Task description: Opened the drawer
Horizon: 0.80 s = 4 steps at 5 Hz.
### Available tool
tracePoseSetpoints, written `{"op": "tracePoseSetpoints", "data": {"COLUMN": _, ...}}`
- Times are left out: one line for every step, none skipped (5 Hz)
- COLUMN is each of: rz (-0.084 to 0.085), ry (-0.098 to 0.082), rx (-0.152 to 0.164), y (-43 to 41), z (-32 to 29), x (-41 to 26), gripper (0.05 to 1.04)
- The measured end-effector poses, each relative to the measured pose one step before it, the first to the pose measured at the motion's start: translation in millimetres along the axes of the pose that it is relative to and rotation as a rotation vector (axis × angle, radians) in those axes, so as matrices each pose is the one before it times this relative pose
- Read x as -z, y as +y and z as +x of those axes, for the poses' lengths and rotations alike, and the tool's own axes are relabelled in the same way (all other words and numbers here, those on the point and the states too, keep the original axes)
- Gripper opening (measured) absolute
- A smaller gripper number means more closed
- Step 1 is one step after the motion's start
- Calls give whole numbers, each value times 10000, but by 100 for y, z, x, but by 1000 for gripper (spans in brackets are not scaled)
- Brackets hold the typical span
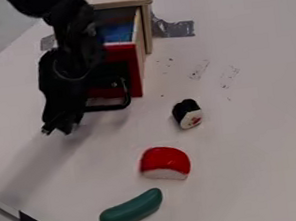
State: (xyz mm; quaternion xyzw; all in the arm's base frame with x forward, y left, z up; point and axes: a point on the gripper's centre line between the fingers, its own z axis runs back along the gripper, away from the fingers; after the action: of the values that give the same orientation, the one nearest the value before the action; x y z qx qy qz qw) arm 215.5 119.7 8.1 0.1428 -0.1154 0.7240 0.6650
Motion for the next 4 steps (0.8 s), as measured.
{"op": "tracePoseSetpoints", "data": {"rz": -23, "ry": -159, "rx": -118, "y": 1265, "z": -230, "x": 92, "gripper": 361}}
{"op": "tracePoseSetpoints", "data": {"rz": 187, "ry": 218, "rx": -16, "y": 1, "z": -110, "x": -544, "gripper": 672}}
{"op": "tracePoseSetpoints", "data": {"rz": -237, "ry": 253, "rx": 642, "y": -1023, "z": 266, "x": -1377, "gripper": 951}}
{"op": "tracePoseSetpoints", "data": {"rz": -953, "ry": 209, "rx": 644, "y": -1928, "z": 1313, "x": -4515, "gripper": 999}}
